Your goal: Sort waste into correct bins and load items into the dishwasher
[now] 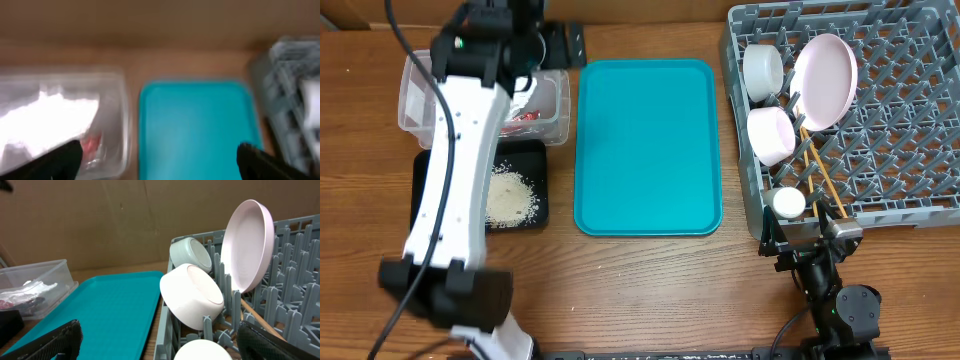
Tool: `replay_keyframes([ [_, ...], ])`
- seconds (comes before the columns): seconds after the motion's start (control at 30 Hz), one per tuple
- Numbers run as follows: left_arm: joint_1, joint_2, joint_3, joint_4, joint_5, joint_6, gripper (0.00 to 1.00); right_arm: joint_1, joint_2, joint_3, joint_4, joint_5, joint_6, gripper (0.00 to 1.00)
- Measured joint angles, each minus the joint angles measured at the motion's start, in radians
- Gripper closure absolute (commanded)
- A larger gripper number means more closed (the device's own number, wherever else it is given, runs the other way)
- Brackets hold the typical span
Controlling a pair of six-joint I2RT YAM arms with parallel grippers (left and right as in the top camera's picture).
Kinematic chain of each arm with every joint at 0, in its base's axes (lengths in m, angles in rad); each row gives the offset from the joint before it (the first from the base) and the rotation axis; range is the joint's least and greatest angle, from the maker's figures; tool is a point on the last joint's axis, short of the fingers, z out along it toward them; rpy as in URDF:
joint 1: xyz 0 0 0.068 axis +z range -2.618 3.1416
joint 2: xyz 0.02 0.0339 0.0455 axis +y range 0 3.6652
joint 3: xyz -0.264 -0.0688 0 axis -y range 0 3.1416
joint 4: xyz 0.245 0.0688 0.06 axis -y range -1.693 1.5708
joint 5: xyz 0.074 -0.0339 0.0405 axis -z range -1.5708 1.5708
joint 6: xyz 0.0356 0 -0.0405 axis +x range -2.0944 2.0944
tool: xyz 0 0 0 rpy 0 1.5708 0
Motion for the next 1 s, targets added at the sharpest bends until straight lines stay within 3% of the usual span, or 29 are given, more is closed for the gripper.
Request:
replay_keyframes([
  [0.17,-0.059,-0.262,-0.372,0.45,0.016,0.075,0.0,0.0,0.0,0.0,0.0,0.0,0.0,0.0],
  [0.23,-0.064,-0.369,-0.523,0.555,0.023,0.085,0.0,0.0,0.0,0.0,0.0,0.0,0.0,0.0],
  [0.8,0.108,-1.234,-1.625,1.019,-0.001,0.106,0.0,0.0,0.0,0.0,-0.001,0.0,0.0,0.0],
  [1.0,0.112,-1.507,-1.856,1.041,-0.006,0.108,0.0,0.0,0.0,0.0,0.0,0.0,0.0,0.0],
])
